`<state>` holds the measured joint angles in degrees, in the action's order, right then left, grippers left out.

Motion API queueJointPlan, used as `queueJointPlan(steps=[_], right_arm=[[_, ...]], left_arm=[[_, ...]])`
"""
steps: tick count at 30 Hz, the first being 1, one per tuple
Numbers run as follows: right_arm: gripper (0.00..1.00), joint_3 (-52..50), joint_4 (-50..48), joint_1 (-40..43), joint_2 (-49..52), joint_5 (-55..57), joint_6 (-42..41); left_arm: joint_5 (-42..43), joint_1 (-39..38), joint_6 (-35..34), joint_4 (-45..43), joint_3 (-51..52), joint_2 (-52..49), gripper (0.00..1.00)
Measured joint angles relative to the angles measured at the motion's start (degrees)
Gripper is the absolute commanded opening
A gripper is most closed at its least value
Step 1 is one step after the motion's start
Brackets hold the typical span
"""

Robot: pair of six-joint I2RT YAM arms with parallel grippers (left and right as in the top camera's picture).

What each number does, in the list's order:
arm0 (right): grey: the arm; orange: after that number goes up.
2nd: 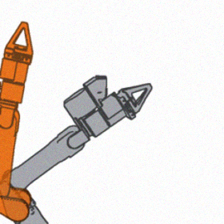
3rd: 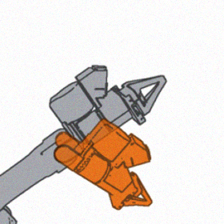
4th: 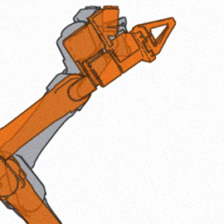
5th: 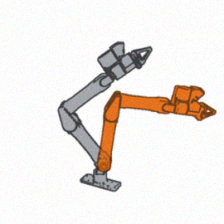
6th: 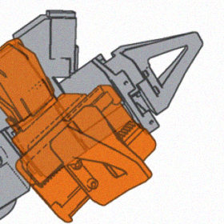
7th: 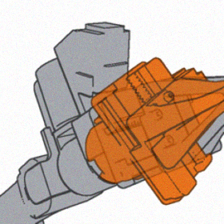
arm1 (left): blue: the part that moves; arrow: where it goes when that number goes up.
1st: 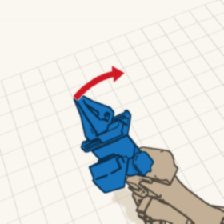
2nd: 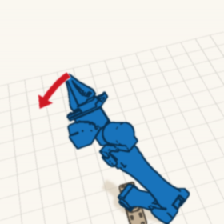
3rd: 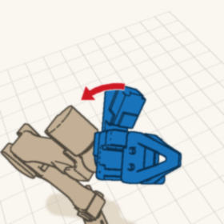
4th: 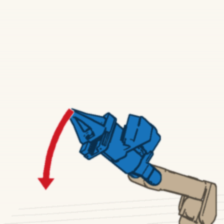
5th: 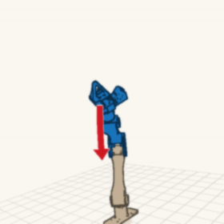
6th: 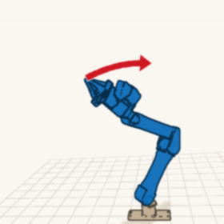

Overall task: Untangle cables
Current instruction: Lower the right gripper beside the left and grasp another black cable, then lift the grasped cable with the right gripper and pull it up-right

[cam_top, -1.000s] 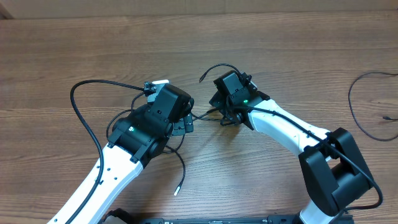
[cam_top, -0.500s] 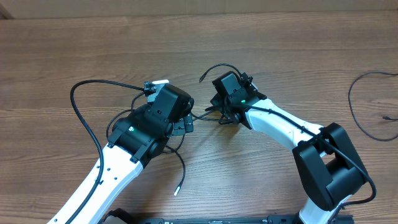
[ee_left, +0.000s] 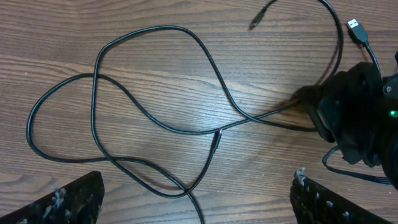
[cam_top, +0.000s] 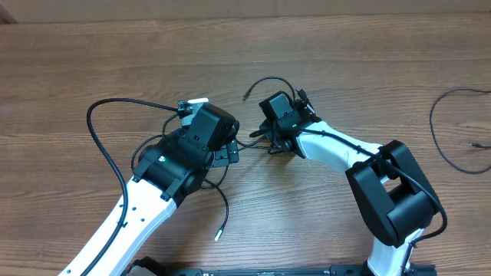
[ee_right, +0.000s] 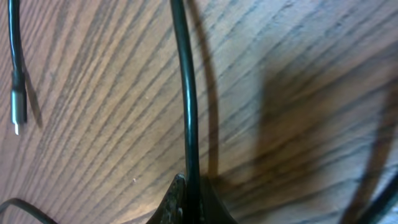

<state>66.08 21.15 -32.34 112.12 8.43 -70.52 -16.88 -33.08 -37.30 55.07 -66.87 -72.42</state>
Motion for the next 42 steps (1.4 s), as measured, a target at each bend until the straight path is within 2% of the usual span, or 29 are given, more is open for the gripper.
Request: queueJointPlan(steps=[8,15,22,26,33,42], right_arm=[[0.04,2.58,-1.92,1.60,0.09,-1.73,2.01],[0.04,15.23,2.34,6.25,0.13,-4.37,8.76],[0.04,29.97,12.94,8.70,0.13,-5.18,17.20],[0.04,38.47,18.58,8.68,0.11,-5.25,21.73],[0.04,53.40,28.87,8.68,-1.07,-5.49,26.08],[0.04,64.59,35.36,8.68,-3.45,-9.03,27.91]], left_arm=[[-0.02,0.00,0.00,0.17,0.00,0.00,0.96],[-0.02,0.00,0.00,-0.22,0.00,0.00,0.97],[-0.50,0.00,0.00,-1.92,0.02,0.00,0.99],[-2.32,0.00,0.13,-5.68,0.02,-0.33,1.00],[-2.62,0.00,2.08,-14.16,0.04,-8.07,1.00],[-0.39,0.00,10.03,-25.27,0.22,-18.91,1.00]])
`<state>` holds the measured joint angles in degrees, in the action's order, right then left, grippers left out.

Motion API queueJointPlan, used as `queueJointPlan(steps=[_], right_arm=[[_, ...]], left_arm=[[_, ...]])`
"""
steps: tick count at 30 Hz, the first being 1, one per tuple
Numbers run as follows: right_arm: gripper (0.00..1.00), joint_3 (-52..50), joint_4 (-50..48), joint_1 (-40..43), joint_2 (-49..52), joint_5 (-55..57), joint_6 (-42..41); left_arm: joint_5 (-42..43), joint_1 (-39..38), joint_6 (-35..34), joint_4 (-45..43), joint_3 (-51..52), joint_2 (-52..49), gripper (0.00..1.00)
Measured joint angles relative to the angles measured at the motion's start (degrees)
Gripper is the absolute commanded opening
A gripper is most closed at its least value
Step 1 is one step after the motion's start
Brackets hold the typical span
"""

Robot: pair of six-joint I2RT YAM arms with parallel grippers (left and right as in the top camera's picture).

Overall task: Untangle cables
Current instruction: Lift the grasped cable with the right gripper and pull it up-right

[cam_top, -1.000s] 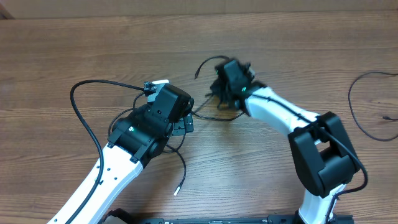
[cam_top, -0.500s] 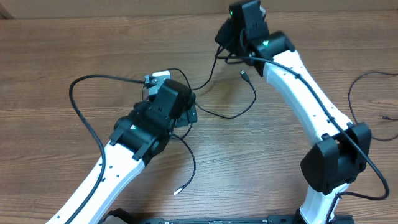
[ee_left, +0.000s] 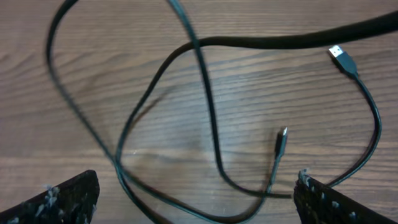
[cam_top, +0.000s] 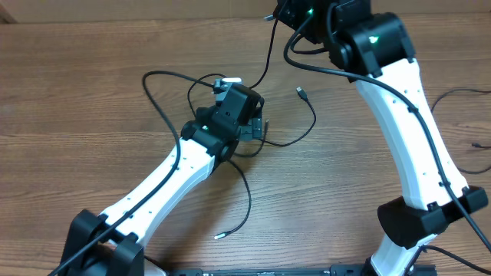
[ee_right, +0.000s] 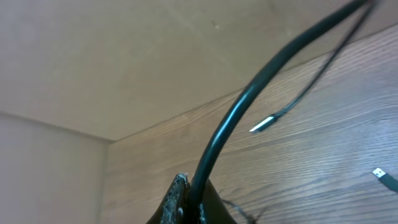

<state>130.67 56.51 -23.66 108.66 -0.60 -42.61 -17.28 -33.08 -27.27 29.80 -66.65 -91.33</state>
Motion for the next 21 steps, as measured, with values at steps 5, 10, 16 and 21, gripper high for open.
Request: queueJointPlan(steps=[5,10,16,21], right_arm=[[0.04,2.43,1.73,0.00,-0.17,-3.89,0.48],[0.04,2.49,1.51,0.00,-0.17,-6.08,1.16],[0.04,2.49,1.18,0.00,-0.20,-10.01,1.55],[0.04,2.49,0.09,0.00,-1.09,-13.86,1.70]], left_arm=[[0.83,0.00,5.18,-5.18,0.07,-0.85,1.00],[0.68,0.00,11.69,-7.58,0.07,-0.85,1.00],[-0.79,0.68,15.98,-7.76,0.07,-0.85,0.94],[-0.37,2.93,17.18,-10.08,0.07,-1.75,0.69]])
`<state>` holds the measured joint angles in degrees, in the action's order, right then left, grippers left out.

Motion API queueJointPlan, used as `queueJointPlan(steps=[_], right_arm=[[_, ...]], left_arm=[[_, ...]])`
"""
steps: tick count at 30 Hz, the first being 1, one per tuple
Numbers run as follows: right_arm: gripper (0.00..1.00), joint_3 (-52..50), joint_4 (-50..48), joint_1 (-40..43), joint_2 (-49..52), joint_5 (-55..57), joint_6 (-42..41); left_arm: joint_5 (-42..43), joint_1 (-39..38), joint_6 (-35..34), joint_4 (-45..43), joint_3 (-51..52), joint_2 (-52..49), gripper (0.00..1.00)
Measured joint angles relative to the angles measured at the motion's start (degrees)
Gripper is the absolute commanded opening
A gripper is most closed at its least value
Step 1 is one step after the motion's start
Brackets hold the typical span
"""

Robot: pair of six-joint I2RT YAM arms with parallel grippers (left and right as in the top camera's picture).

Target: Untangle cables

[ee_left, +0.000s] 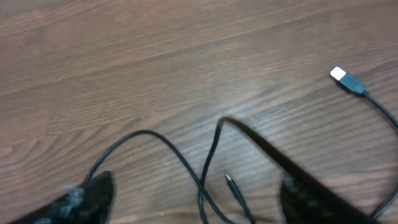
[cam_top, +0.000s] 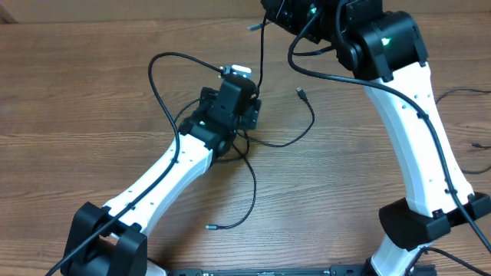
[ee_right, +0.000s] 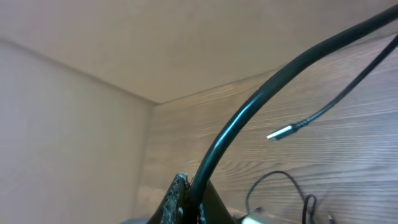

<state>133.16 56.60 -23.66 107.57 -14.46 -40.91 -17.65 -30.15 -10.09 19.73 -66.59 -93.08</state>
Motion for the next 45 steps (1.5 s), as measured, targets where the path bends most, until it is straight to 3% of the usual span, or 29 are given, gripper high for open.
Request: queueJointPlan(steps=[2,3,4,13,19,26,33,45], right_arm=[[0.04,0.00,-0.02,0.00,-1.18,-0.85,0.02],[0.04,0.00,0.00,0.00,-1.88,-1.20,0.04],[0.04,0.00,0.00,0.00,-2.67,-1.38,0.04],[0.04,0.98,3.34,0.59,-8.09,1.79,2.32],[0.04,0.98,8.59,6.05,-7.93,6.99,3.61],[0.04,0.98,9.01,15.63,-7.93,11.96,4.31],[0.04,0.98,7.06,30.21,-7.93,17.94,4.68],[0.04,0.98,5.99,52.11,-7.93,19.85,4.94]], left_arm=[[1.29,0.72,-0.07,-0.72,0.00,-1.20,0.50],[1.95,0.87,-0.11,-0.87,0.00,-1.81,0.21],[2.93,1.14,-0.31,-0.96,0.00,-2.67,0.04],[7.19,1.29,-0.70,-0.83,0.04,-4.57,0.04],[7.67,1.29,-0.66,1.70,0.04,-3.89,0.04],[7.87,1.29,-0.66,2.89,0.04,3.50,0.06],[8.07,1.29,-0.15,6.19,0.04,11.52,0.05],[8.94,1.29,0.04,8.61,0.04,13.16,0.08]])
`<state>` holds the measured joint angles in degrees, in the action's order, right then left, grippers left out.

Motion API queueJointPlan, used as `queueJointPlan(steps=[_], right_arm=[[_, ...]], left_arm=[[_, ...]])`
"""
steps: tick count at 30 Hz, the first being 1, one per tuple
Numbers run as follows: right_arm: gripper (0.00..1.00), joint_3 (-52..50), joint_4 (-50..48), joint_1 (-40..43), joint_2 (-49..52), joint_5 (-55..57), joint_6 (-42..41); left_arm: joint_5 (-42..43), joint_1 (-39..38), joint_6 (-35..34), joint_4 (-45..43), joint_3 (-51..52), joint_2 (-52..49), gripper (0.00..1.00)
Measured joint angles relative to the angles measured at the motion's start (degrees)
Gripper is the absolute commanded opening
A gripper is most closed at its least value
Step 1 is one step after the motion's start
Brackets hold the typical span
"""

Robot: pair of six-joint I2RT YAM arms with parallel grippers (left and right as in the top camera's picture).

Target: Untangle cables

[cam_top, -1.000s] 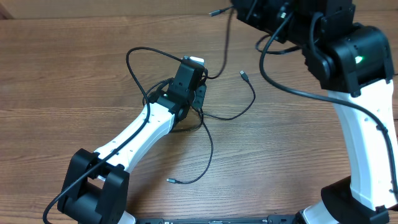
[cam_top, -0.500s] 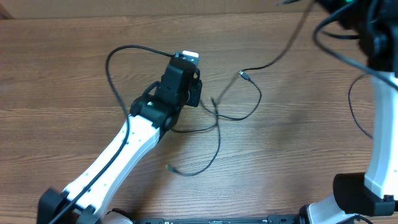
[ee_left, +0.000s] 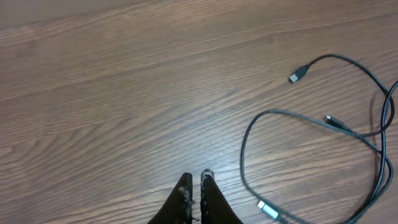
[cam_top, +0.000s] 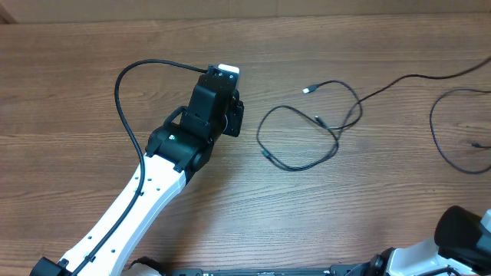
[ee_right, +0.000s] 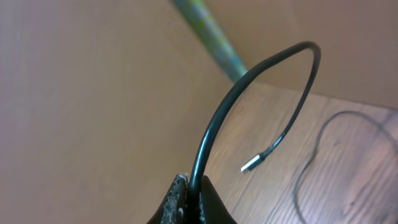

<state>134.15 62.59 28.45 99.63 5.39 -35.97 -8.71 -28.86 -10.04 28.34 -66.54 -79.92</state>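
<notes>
Black cables (cam_top: 298,165) lie in a loose loop on the wooden table (cam_top: 77,153), right of my left gripper (cam_top: 232,121). One strand (cam_top: 414,77) runs off to the right edge. In the left wrist view my left gripper (ee_left: 196,178) is shut with nothing in it. The loop (ee_left: 249,140), a USB plug (ee_left: 301,74) and a silver plug (ee_left: 268,210) lie to its right. My right gripper (ee_right: 189,183) is shut on a black cable (ee_right: 249,87), held high, its plug end (ee_right: 252,165) dangling. Overhead, that gripper is out of view.
Another thin black cable (cam_top: 437,138) curves along the table's right side. The left arm's own black lead (cam_top: 119,84) arcs out to its left. The right arm's base (cam_top: 460,230) shows at the lower right corner. A wall (ee_right: 93,93) fills the right wrist view.
My left gripper was open by the cables and is now shut and empty. The right arm has left the overhead view, still holding its cable. The cables now lie spread in a loop to the right.
Both grippers met over the tangle at mid-table, left open, right shut on a cable. Then the right arm held that cable at the far edge while the left stayed open by the tangle. Now the cables lie looser, and the left gripper is shut.
</notes>
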Motion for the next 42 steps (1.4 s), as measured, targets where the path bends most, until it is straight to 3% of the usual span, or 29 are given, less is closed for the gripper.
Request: queueJointPlan(steps=[5,8,14,16,25,35,42], right_arm=[[0.04,0.00,0.26,4.24,0.00,0.00,0.02],[0.04,0.00,0.50,4.92,0.00,-0.39,0.02],[0.04,0.00,-2.21,3.80,0.00,-12.33,0.04],[0.04,0.00,-3.56,2.01,0.00,-18.91,-0.04],[0.04,0.00,-2.89,-15.04,0.00,-34.97,-0.07],[0.04,0.00,-2.71,-36.85,0.00,-38.16,-0.09],[0.04,0.00,-2.71,-44.74,0.00,-38.21,-0.04]], left_arm=[[4.22,0.00,0.00,0.00,0.00,0.00,0.10],[7.43,0.00,0.00,-0.04,0.00,0.00,0.16],[10.16,0.00,0.28,-0.02,0.00,0.00,0.50],[10.27,0.00,0.09,-0.04,0.00,0.00,0.54],[10.32,0.00,-0.04,-0.26,0.00,-4.20,0.56],[10.67,0.00,-0.94,-3.30,0.09,-10.43,0.60],[9.46,0.00,-0.44,-10.99,0.22,-10.43,0.62]])
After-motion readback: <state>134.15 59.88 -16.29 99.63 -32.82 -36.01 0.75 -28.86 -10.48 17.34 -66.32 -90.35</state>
